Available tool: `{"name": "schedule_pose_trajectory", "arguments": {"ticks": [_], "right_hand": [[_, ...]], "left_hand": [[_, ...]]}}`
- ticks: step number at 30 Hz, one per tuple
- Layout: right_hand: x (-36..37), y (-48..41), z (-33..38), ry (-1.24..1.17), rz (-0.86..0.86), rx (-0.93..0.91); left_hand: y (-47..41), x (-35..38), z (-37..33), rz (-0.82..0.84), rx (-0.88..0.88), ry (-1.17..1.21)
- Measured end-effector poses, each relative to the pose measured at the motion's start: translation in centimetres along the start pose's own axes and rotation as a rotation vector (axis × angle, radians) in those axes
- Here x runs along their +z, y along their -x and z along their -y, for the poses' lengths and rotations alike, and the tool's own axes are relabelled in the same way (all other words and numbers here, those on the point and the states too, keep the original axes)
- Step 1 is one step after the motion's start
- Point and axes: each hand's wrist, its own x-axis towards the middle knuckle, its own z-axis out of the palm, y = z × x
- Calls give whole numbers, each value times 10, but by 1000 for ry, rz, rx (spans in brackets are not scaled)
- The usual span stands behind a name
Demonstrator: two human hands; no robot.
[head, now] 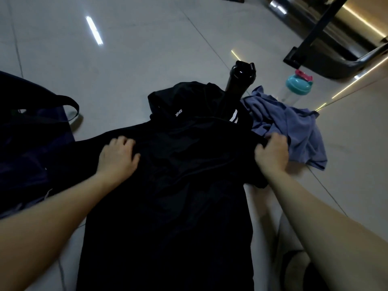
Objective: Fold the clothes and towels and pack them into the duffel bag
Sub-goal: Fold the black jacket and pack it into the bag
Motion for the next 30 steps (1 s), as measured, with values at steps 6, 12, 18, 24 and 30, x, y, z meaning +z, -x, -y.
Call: {"name": "schedule_pose_trajectory", "arguments": {"ticks": [6, 12, 18, 24, 30], "right_hand": [[50, -31, 119, 286, 221, -593], [57, -47, 151, 418, 252, -641], [40, -89, 160, -85, 505, -448], [59, -97, 168, 47, 308, -371], [71, -93, 172, 170, 158, -423]], "left_hand": [[-69, -9, 8, 55, -128, -60], [-95, -6, 26, 214, -352, 56], [-107, -27, 51, -140, -336, 394], [-134, -33, 44, -140, -348, 223], [-131, -32, 37, -109, -325, 94]]}}
